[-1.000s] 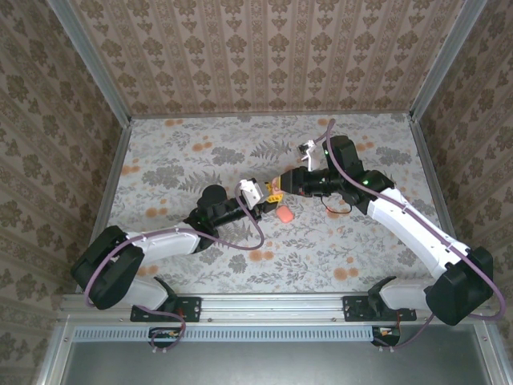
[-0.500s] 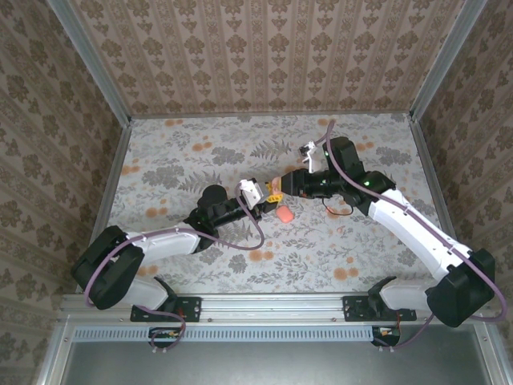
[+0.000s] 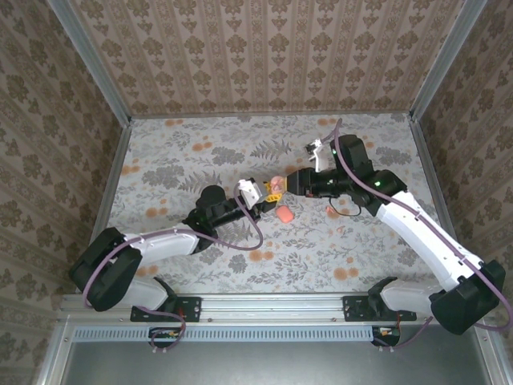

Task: Insert the wireless bluetooth earbuds into the charging case

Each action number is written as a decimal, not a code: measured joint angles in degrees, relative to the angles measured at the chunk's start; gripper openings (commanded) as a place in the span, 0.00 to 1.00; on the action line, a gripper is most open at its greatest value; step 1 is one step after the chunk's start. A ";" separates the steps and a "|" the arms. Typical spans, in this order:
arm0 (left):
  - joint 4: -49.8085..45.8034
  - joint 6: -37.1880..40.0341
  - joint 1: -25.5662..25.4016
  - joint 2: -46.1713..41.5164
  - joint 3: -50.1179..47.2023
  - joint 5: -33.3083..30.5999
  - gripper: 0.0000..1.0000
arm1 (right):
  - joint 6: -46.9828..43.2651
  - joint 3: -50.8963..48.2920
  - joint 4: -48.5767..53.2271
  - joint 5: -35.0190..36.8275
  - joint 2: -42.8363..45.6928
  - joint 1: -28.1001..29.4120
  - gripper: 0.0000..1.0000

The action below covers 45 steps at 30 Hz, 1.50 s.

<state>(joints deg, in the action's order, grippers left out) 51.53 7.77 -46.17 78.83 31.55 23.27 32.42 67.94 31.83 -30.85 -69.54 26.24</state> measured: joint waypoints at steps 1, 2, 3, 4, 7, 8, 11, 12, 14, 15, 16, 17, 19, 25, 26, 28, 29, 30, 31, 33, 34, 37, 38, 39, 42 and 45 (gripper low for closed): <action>-0.02 0.02 0.00 -0.26 -0.24 -0.04 0.09 | -0.83 0.55 1.64 0.02 0.00 -1.01 0.33; -0.04 0.02 0.00 -0.55 -0.50 -0.20 0.10 | -1.68 1.18 3.41 0.04 0.00 -2.21 0.33; -0.13 0.02 0.00 -0.92 -0.81 -0.22 0.10 | -2.58 1.86 5.11 0.07 -0.02 -3.30 0.34; -0.42 0.02 0.00 -1.36 -1.14 -0.31 0.10 | -3.85 2.73 7.21 0.20 -0.02 -4.55 0.34; -1.64 0.04 -0.04 -2.80 -1.90 -0.66 0.10 | -8.26 5.79 13.75 0.76 -0.42 -7.78 0.34; -2.12 0.04 -0.04 -3.32 -2.23 -0.74 0.10 | -9.77 6.84 15.98 1.14 -0.76 -8.66 0.34; -3.13 0.13 -0.04 -4.52 -3.32 -1.09 0.10 | -14.69 9.49 22.49 3.54 -2.67 -11.10 0.35; -3.50 0.26 -0.07 -4.81 -3.65 -1.29 0.09 | -16.17 10.10 24.41 4.55 -3.50 -11.72 0.35; -4.46 0.57 -0.26 -5.38 -4.22 -1.68 0.10 | -19.43 10.95 28.55 7.48 -5.70 -12.63 0.36; -4.98 0.72 -0.31 -5.62 -4.42 -1.73 0.10 | -20.81 11.10 29.97 8.90 -6.64 -12.87 0.37; -5.55 0.92 -0.35 -5.90 -4.68 -1.90 0.10 | -22.27 11.21 31.50 10.64 -7.67 -12.98 0.37; -6.16 1.07 -0.37 -6.21 -4.92 -2.03 0.10 | -23.71 11.21 32.96 12.52 -8.79 -13.11 0.38; -6.69 1.33 -0.37 -6.60 -5.25 -2.23 0.10 | -26.16 11.37 35.69 15.98 -11.08 -13.27 0.38; -8.20 1.55 -0.35 -7.48 -5.70 -3.23 0.10 | -30.40 10.05 38.88 22.38 -16.90 -14.34 0.41; -8.37 1.55 -0.35 -7.50 -5.73 -3.45 0.10 | -30.77 9.09 38.80 22.71 -17.51 -14.43 0.41; -8.50 1.55 -0.35 -7.50 -5.88 -3.67 0.10 | -31.04 7.13 38.38 22.56 -18.78 -14.47 0.41; -8.52 1.55 -0.35 -7.50 -6.03 -3.82 0.10 | -31.04 5.86 37.62 22.23 -19.47 -14.47 0.41; -8.59 1.53 -0.35 -7.50 -6.19 -3.87 0.10 | -31.01 4.83 36.96 21.84 -20.17 -14.47 0.41; -8.68 1.53 -0.35 -7.50 -6.32 -3.98 0.10 | -30.99 3.91 36.26 21.46 -20.96 -14.47 0.42; -8.79 1.53 -0.37 -7.50 -6.54 -4.15 0.10 | -30.97 2.21 34.45 21.20 -22.49 -14.53 0.42; -8.85 1.53 -0.37 -7.50 -6.56 -4.28 0.10 | -30.95 1.53 33.62 21.14 -23.19 -14.67 0.42; -8.87 1.53 -0.37 -7.52 -6.56 -4.57 0.09 | -30.95 -0.11 31.10 20.96 -25.81 -15.13 0.43; -8.92 1.53 -0.37 -7.56 -6.56 -4.70 0.09 | -30.95 -0.55 30.27 20.96 -26.80 -15.37 0.43; -8.92 1.53 -0.37 -7.58 -6.56 -4.76 0.10 | -30.95 -0.90 29.57 20.96 -27.54 -15.54 0.43; -8.92 1.53 -0.37 -7.61 -6.56 -5.14 0.10 | -30.95 -1.38 27.85 20.96 -30.01 -16.06 0.44; -8.94 1.53 -0.37 -7.61 -6.56 -5.31 0.10 | -30.95 -1.40 26.29 20.98 -31.87 -16.39 0.46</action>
<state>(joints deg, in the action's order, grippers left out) 42.59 9.30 -46.54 71.22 24.99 17.96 1.48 66.54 58.13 -9.87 -101.41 9.85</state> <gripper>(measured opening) 0.192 0.446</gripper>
